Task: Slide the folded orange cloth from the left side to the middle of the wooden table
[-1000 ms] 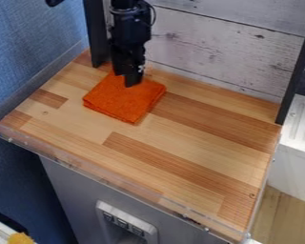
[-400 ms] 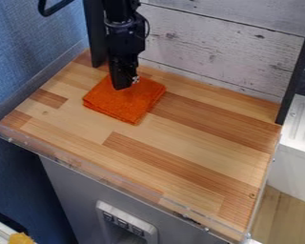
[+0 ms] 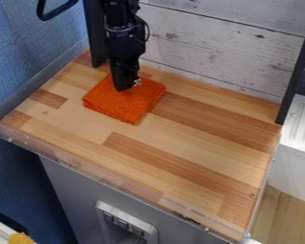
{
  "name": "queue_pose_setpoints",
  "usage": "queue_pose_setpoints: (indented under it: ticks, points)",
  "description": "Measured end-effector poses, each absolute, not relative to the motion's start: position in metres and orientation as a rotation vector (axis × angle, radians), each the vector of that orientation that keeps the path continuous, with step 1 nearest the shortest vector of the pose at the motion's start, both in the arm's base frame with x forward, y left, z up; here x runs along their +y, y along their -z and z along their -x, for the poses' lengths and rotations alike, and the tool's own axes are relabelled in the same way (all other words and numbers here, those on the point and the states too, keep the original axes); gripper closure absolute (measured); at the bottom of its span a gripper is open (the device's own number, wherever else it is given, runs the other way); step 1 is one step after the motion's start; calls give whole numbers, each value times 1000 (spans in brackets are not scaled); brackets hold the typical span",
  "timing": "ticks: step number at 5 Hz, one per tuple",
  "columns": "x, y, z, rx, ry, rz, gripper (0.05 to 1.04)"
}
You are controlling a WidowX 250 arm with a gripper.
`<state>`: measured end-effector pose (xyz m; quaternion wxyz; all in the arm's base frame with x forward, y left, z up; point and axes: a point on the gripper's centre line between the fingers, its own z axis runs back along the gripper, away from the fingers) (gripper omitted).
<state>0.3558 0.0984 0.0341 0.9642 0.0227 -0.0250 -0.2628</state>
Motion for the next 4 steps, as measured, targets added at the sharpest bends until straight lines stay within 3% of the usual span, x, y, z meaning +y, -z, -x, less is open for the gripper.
queue_pose_setpoints:
  ticks: [4]
  points:
    - [79,-12,-356,-31,455,23,1025]
